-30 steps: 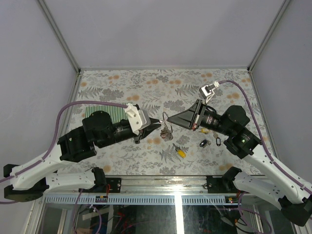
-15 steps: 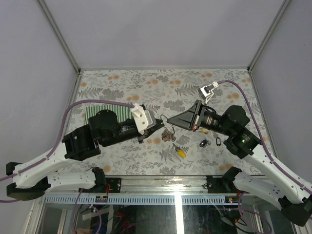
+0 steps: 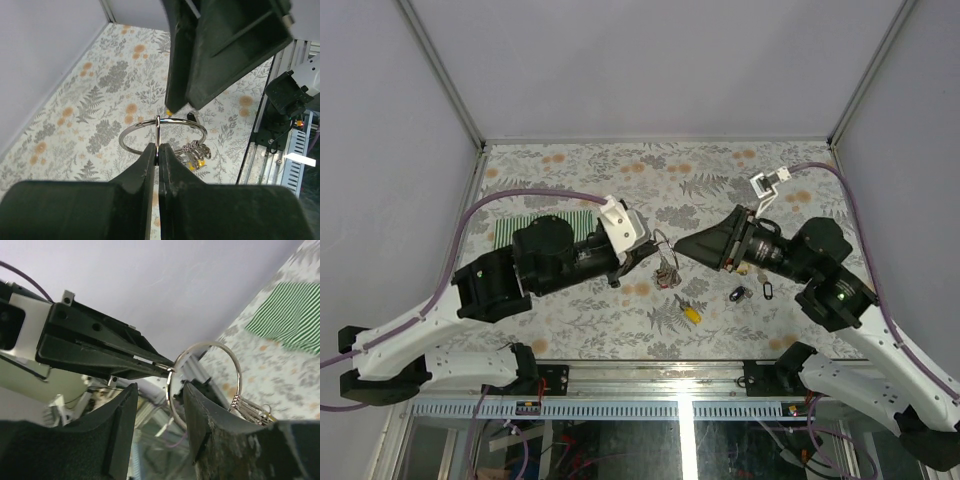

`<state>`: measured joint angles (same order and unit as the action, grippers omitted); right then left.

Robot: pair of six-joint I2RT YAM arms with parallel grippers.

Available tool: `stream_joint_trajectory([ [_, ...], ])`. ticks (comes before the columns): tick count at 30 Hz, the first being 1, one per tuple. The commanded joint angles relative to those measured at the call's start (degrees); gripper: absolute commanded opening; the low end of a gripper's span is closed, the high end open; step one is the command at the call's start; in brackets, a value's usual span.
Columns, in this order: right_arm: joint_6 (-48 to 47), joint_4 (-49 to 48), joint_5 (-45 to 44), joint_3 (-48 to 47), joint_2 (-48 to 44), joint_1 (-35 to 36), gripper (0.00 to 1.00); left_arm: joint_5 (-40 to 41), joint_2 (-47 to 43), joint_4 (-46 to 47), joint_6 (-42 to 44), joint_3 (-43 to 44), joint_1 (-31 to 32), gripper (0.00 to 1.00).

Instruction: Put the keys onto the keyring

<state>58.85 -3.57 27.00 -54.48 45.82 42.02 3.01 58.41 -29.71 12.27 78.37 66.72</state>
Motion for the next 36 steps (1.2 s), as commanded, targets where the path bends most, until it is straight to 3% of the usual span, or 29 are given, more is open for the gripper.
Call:
stream_joint_trajectory([
  [1, -19.8, 7.0, -7.7, -5.3, -4.0, 0.4, 0.48, 3.6, 2.6, -4.3, -6.2, 4.8, -0.1, 0.00],
  [9, -45.6, 2.6, -15.0, 1.8, -13.2, 0.4, 0.53, 4.8, 13.5, -20.0, -15.2, 15.3, -0.4, 0.00],
  [12, -55.0, -2.2, -12.4, 6.9, -16.2, 0.4, 0.53, 4.5, 19.1, -28.3, -18.4, 20.8, -2.1, 0.00],
  [18, -69.2, -5.3, -6.9, 13.2, -18.5, 0.4, 0.53, -6.3, 24.2, -34.7, -22.0, 24.3, -10.8, 0.00],
  [26, -75.9, -10.7, 2.6, 18.8, -14.8, 0.5, 0.50, -13.4, 26.4, -37.4, -20.7, 25.0, -14.4, 0.00],
  [36, -86.7, -12.9, -0.4, 18.6, -7.9, 5.2, 0.48, -17.2, 27.7, -37.6, -19.8, 27.1, -14.6, 0.00],
])
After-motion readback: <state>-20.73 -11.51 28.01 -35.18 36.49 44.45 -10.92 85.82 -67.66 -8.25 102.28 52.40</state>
